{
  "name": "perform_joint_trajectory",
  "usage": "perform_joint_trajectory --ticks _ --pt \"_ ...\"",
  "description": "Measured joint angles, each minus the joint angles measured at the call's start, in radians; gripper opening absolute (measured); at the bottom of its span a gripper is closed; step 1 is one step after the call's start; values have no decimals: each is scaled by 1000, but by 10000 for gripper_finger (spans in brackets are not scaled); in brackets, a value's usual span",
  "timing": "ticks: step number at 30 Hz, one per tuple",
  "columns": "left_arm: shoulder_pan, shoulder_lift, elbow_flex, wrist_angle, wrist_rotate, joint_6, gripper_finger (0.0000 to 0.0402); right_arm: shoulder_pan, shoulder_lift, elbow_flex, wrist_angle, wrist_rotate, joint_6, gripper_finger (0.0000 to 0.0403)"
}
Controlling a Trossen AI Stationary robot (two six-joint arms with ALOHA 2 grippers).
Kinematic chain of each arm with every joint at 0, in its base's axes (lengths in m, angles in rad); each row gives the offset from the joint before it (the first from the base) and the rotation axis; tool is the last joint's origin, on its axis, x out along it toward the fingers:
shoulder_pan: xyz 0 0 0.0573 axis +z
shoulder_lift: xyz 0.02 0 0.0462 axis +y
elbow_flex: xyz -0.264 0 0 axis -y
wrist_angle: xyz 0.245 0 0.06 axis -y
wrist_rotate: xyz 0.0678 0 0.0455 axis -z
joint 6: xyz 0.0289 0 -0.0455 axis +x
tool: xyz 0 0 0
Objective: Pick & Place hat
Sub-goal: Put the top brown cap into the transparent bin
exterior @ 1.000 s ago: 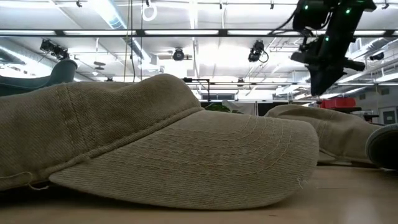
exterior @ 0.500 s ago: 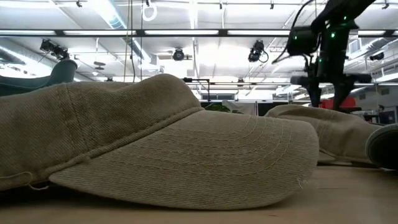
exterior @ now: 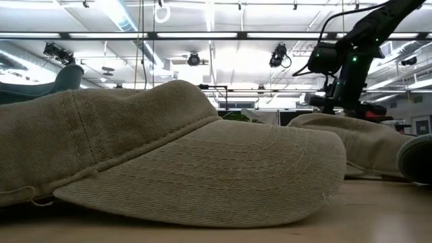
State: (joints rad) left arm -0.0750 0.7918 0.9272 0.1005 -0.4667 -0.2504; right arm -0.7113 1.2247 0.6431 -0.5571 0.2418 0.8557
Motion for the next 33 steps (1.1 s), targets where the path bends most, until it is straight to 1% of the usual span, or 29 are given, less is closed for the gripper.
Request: perform_joint_trajectory --ticks 2,6,7,8,11,14,17,19,22,24,26,28,33 --pt "0 0 0 0 0 1 181 0 0 -4 8 0 -25 141" --pt "0 0 0 0 0 1 181 0 -1 -4 9 -1 -77 40" --pt "0 0 0 0 0 1 181 0 -4 -4 9 -4 -84 21" --pt "0 0 0 0 0 1 181 1 -8 -4 8 -15 -92 14" --pt "0 0 0 0 0 0 181 3 -29 22 -10 -73 -123 18" --pt "0 0 0 0 0 0 181 24 -71 86 -56 -102 -159 9" --pt "0 0 0 0 0 -5 181 56 -121 182 -131 -71 -206 7" --pt "0 0 0 0 0 -5 181 74 -145 263 -213 -42 -236 7" --pt "0 0 0 0 0 -7 181 102 -159 397 -326 -6 -313 4" --pt "0 0 0 0 0 -8 181 125 -159 483 -353 12 -356 4" --pt "0 0 0 0 0 -8 181 152 -159 552 -334 12 -408 4" --pt "0 0 0 2 0 -8 181 182 -156 603 -258 12 -452 4" --pt "0 0 0 9 0 -8 181 281 -139 640 -8 12 -520 3"
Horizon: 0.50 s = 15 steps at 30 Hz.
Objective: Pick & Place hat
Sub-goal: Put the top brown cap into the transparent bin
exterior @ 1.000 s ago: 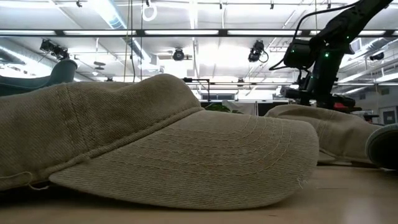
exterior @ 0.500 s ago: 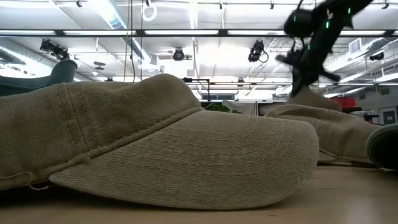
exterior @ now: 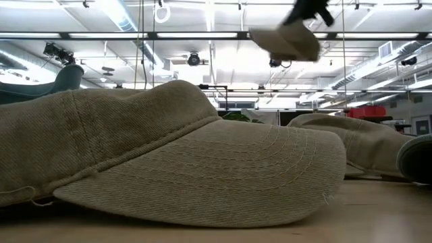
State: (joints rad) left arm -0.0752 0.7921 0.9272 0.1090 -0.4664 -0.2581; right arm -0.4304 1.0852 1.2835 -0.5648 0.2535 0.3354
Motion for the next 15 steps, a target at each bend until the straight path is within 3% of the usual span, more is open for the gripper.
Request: perform_joint_trajectory --ticks 9,15 --pt "-1 0 0 18 -13 4 181 126 163 0 355 -1 -108 2" --pt "0 15 0 -105 -166 -43 181 180 256 0 439 1 -184 2"
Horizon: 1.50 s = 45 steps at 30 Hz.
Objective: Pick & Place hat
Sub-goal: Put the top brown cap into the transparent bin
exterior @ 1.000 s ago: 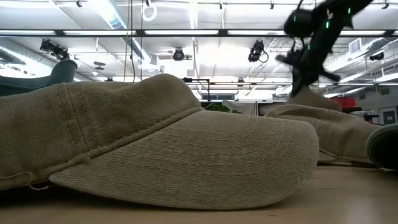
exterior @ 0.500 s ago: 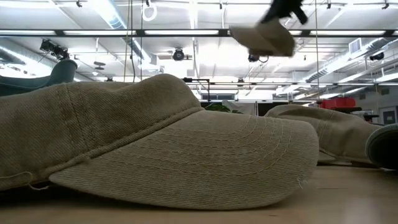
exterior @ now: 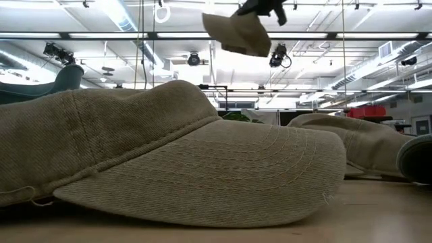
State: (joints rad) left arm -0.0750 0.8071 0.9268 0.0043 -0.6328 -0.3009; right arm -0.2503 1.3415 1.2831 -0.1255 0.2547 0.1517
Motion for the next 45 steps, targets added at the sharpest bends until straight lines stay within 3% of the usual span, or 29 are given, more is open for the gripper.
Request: perform_joint_trajectory --ticks 4,9,18,22,31,35,42,45 --pt "12 48 0 -42 -33 -64 181 21 40 0 71 -117 6 2" --pt "46 133 0 -46 -17 -194 181 52 84 0 133 -178 22 2" --pt "61 223 0 -53 -17 -423 181 83 91 0 118 -146 -2 2" --pt "60 227 0 -52 -15 -429 181 85 89 0 123 -147 -7 2" --pt "60 258 0 -1 171 -429 178 84 89 0 133 -310 -23 9" --pt "54 294 0 27 197 -428 145 87 89 0 126 -317 -33 11" --pt "54 314 1 35 198 -421 20 86 90 0 105 -286 -32 25" --pt "54 307 -1 21 190 -417 15 87 89 0 57 -268 -4 51"
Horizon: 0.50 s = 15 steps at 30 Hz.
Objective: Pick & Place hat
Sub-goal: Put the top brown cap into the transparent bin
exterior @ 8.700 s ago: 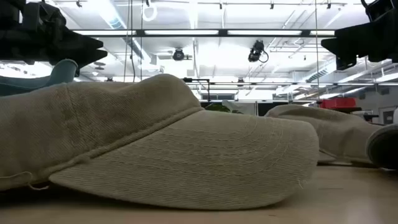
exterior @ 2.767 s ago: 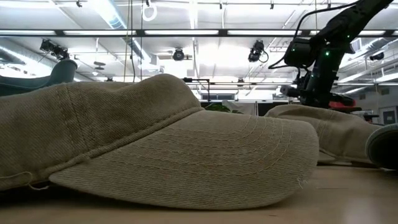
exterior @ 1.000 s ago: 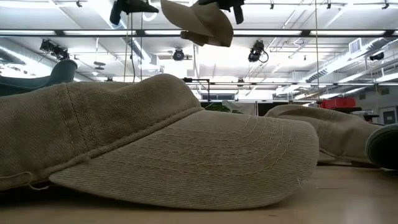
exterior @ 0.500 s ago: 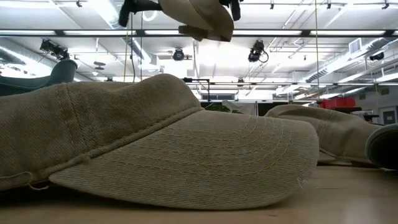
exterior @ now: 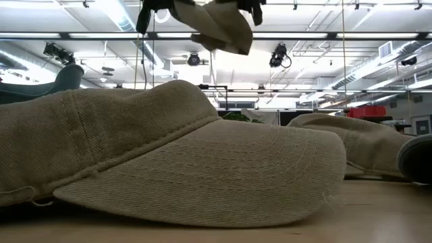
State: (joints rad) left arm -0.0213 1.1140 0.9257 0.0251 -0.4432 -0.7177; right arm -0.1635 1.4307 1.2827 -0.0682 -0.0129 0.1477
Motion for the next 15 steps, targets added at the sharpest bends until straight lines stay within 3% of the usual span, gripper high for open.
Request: perform_joint_trajectory --ticks 5,10,15 --pt "1 -23 0 2 -21 -6 14 0 0 0 -112 71 19 112" --pt "0 -86 1 -40 -137 -55 11 1 -1 0 -207 167 20 178" --pt "13 -177 2 -272 -296 -85 12 1 -9 0 -252 215 19 226"
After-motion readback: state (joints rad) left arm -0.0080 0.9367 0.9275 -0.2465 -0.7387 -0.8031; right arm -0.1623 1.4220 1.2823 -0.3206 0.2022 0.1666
